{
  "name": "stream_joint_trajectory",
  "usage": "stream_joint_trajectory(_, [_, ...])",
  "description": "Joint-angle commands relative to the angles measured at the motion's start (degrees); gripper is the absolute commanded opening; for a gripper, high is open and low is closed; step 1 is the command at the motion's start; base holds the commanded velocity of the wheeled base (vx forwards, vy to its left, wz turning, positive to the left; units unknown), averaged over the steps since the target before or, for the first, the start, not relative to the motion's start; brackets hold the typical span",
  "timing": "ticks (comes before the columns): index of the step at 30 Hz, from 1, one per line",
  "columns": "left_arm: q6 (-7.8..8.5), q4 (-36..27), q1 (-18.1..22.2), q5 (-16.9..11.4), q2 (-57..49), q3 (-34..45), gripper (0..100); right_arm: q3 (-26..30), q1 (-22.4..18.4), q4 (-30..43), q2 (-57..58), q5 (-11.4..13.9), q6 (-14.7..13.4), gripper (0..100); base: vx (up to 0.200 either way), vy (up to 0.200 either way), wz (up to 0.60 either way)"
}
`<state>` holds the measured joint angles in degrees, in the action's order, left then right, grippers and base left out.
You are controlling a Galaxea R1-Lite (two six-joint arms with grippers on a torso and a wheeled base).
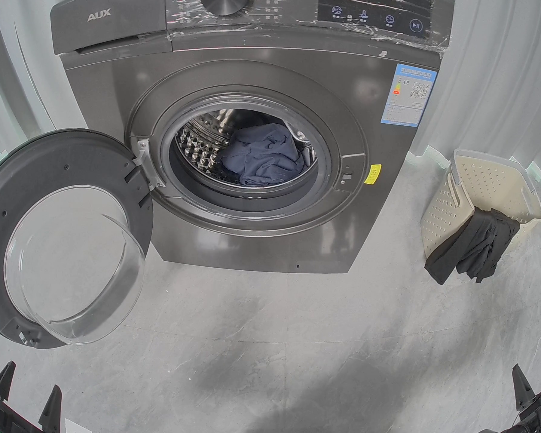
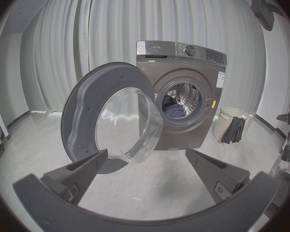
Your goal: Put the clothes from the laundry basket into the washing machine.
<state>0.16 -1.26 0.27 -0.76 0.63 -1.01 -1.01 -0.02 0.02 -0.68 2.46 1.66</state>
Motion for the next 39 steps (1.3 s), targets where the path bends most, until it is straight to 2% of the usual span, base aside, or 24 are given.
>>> stream_joint_trajectory(1, [-0.07, 0.03, 0.0, 0.05, -0.55, 0.66, 100, 0.92, 0.11, 0.15, 0.68, 0.26, -1.75, 100, 0.0, -0.2, 0.0])
stream_joint_trajectory(3, [-0.07, 0.03, 0.0, 0.05, -0.55, 0.66, 100, 0.92, 0.02, 0.15, 0.59, 0.26, -1.04, 100, 0.0, -0.2, 0.0])
stream_joint_trajectory(39, [0.11, 0.82, 0.0, 0.23, -0.55, 0.84, 100, 0.92, 0.11, 0.15, 0.68, 0.26, -1.04, 100, 0.0, -0.194, 0.0])
